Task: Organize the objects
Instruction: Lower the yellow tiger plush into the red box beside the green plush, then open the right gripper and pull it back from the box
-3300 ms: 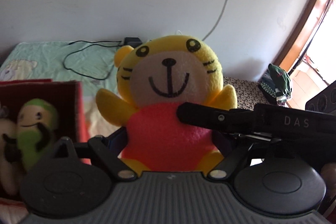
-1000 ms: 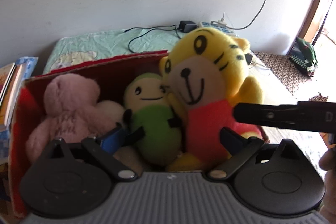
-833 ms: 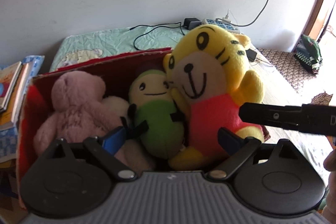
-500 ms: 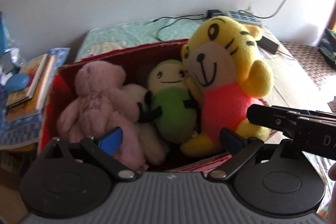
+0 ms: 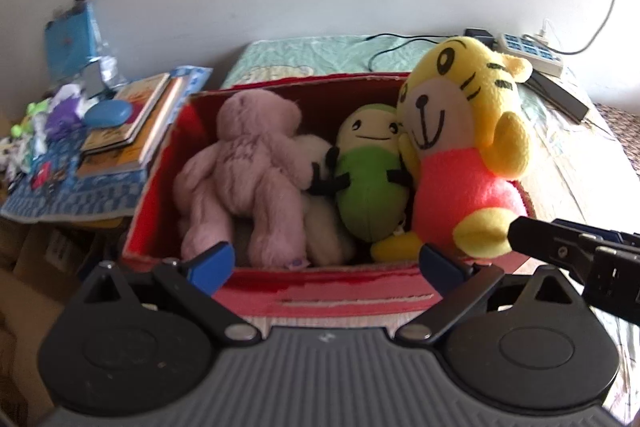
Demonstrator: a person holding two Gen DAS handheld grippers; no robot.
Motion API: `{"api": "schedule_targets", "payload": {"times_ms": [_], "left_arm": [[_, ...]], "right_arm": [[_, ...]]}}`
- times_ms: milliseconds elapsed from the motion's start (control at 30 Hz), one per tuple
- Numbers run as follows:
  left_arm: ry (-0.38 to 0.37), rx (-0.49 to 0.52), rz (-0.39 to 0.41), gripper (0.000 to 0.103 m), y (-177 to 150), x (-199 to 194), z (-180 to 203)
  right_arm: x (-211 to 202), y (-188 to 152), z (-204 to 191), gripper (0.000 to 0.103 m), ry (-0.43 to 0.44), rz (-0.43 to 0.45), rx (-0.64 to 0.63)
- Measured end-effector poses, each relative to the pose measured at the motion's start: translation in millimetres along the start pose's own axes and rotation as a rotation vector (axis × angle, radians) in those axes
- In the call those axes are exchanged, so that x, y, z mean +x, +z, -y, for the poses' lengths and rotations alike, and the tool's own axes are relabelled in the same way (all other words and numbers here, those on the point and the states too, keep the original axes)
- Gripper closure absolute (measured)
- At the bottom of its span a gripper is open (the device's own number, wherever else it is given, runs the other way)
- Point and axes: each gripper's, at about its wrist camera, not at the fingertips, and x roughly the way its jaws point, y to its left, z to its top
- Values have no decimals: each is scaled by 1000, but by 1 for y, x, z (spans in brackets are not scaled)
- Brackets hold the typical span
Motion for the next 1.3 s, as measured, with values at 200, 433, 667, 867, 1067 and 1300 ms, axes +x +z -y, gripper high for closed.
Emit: {"api": "schedule_targets", "payload": {"times_ms": [200,433,667,867,1067,1300], "left_arm": [[61,-27,-4,4,-15,-6,13],[123,-48,-7,4,-33,-9,30],[93,-62,-40,8,-41,-13,46],[42,0,-74,8,-46,-15,83],[-11,45,-117,7,-45,-10,119],[-38,73,-135,7,-47,-8,152]], "right_arm": [[-8,-6,1,57,43,-15,-45],[-15,-13,10,58,61,-46,-56],[-26,-18,20,58,36,-48,-61],[-39,-21,39,58,-32,-45,-43],[-54,-24,66,58,-137,-39,-2],[-71,-25,97,55,-272,-18,48]]}}
